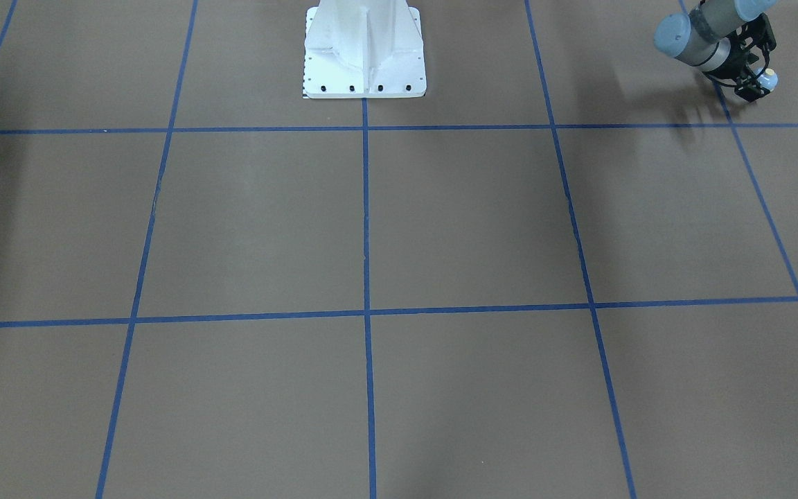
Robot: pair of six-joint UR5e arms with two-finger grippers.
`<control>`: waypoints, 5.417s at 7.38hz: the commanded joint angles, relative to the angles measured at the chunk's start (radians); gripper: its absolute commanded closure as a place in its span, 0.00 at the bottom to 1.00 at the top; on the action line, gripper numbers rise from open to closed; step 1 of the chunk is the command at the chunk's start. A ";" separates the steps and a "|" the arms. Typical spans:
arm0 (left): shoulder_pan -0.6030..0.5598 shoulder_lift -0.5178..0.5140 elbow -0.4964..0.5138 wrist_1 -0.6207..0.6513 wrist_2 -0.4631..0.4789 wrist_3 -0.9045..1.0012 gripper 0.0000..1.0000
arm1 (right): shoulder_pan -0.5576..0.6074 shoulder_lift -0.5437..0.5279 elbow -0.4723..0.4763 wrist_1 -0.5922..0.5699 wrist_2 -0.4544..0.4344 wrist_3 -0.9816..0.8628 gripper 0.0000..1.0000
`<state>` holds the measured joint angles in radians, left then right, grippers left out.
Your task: Place and press bell with both arms
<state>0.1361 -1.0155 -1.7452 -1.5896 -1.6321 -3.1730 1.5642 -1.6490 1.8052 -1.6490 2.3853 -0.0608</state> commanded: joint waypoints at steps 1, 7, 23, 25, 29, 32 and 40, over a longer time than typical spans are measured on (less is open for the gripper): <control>0.007 0.002 0.018 -0.013 0.000 -0.004 0.06 | 0.000 0.000 0.000 0.000 0.000 -0.001 0.00; 0.092 0.113 -0.080 -0.016 -0.035 -0.067 1.00 | 0.000 -0.017 -0.003 0.000 0.000 -0.005 0.00; -0.929 -0.496 -0.426 0.446 0.222 1.735 1.00 | -0.001 -0.008 -0.012 -0.002 0.006 0.002 0.00; -0.934 -0.665 -0.258 0.216 0.279 1.844 1.00 | -0.001 -0.009 -0.014 -0.002 0.000 0.001 0.00; -0.928 -0.808 -0.139 -0.401 0.311 2.166 1.00 | -0.001 -0.003 -0.014 -0.003 0.006 0.002 0.00; -0.844 -0.967 0.118 -0.786 0.319 2.200 1.00 | -0.001 0.000 -0.009 -0.003 0.011 0.002 0.00; -0.541 -1.293 0.576 -1.010 0.704 2.199 1.00 | -0.009 0.011 -0.014 -0.005 0.014 0.004 0.00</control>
<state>-0.4345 -2.2455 -1.2818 -2.5741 -0.9682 -0.9740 1.5579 -1.6398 1.7921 -1.6534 2.3991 -0.0567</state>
